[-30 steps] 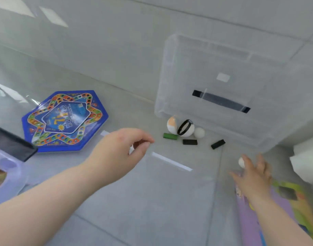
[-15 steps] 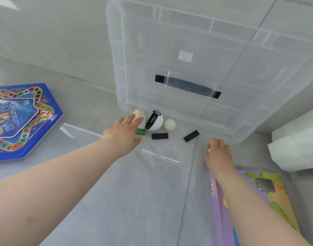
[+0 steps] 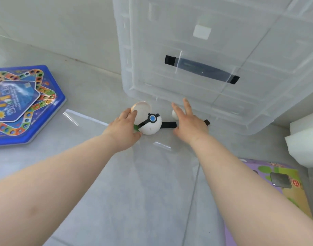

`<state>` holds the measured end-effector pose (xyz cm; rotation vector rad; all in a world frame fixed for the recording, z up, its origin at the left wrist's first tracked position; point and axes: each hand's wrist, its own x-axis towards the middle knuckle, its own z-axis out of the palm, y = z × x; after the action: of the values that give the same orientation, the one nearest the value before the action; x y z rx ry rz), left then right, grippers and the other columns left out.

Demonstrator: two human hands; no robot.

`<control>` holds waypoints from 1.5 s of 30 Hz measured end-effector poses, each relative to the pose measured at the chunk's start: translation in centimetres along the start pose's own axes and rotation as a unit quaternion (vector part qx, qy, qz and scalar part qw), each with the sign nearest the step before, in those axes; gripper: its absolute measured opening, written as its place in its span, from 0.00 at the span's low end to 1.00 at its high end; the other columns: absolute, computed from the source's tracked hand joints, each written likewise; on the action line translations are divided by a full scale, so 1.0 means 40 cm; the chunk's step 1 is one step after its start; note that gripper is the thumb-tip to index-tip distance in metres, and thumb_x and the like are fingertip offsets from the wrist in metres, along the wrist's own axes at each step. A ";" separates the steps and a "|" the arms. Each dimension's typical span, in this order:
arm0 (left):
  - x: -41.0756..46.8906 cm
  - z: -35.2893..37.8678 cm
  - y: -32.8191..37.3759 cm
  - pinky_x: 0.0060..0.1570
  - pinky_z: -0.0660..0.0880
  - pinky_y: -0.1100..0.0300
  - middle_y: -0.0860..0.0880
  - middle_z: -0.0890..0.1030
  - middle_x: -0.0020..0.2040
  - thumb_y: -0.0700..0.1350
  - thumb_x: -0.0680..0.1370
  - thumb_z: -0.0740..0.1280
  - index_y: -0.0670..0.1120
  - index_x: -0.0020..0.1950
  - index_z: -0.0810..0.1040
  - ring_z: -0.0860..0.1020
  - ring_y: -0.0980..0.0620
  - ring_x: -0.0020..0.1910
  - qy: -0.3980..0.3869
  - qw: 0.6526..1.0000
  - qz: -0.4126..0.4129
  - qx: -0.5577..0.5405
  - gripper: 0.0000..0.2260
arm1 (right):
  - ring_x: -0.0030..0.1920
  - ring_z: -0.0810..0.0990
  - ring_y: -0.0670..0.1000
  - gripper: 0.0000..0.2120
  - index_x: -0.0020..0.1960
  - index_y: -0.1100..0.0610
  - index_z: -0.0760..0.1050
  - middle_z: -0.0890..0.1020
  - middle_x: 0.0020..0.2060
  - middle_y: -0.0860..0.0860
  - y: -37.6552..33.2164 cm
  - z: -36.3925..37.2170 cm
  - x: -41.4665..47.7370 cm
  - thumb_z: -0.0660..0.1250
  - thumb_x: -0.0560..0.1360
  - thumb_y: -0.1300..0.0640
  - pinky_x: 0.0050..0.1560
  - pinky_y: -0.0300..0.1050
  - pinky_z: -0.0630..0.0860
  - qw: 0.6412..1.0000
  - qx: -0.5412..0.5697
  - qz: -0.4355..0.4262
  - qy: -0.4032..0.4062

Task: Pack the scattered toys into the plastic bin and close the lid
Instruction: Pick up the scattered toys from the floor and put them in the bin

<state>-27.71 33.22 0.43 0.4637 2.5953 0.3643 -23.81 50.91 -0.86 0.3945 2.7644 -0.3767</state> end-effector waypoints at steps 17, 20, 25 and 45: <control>-0.233 -0.235 -0.154 0.54 0.62 0.77 0.75 0.49 0.61 0.66 0.55 0.59 0.53 0.71 0.60 0.55 0.81 0.56 0.214 0.956 0.149 -0.134 0.45 | 0.54 0.76 0.60 0.19 0.66 0.56 0.66 0.66 0.66 0.54 -0.072 -0.007 -0.043 0.59 0.76 0.62 0.48 0.46 0.70 0.975 0.172 0.053 0.127; -0.298 -0.314 -0.193 0.52 0.54 0.90 0.74 0.52 0.61 0.64 0.57 0.63 0.50 0.70 0.64 0.53 0.88 0.55 0.271 0.936 0.170 -0.147 0.42 | 0.54 0.73 0.54 0.18 0.65 0.56 0.68 0.69 0.64 0.53 -0.180 -0.044 -0.093 0.60 0.76 0.64 0.49 0.41 0.66 0.953 0.260 -0.024 0.156; -0.490 -0.428 -0.322 0.57 0.59 0.84 0.68 0.56 0.66 0.60 0.60 0.66 0.55 0.67 0.63 0.58 0.81 0.60 0.331 0.925 0.158 -0.102 0.36 | 0.45 0.73 0.39 0.16 0.57 0.46 0.71 0.71 0.49 0.42 -0.444 -0.122 -0.197 0.63 0.74 0.63 0.41 0.24 0.64 0.899 0.370 -0.193 0.133; -0.834 -0.158 -0.841 0.72 0.55 0.52 0.49 0.42 0.77 0.56 0.72 0.67 0.52 0.75 0.51 0.49 0.47 0.76 0.188 0.909 -0.368 -0.059 0.37 | 0.64 0.69 0.51 0.23 0.70 0.50 0.57 0.62 0.69 0.48 -1.042 -0.025 -0.435 0.58 0.77 0.49 0.57 0.46 0.70 0.894 0.059 -0.429 -0.112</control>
<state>-11.82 -11.17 8.16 -0.6911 2.8421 0.3592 -21.20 8.67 14.91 -0.8354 2.5316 -0.7319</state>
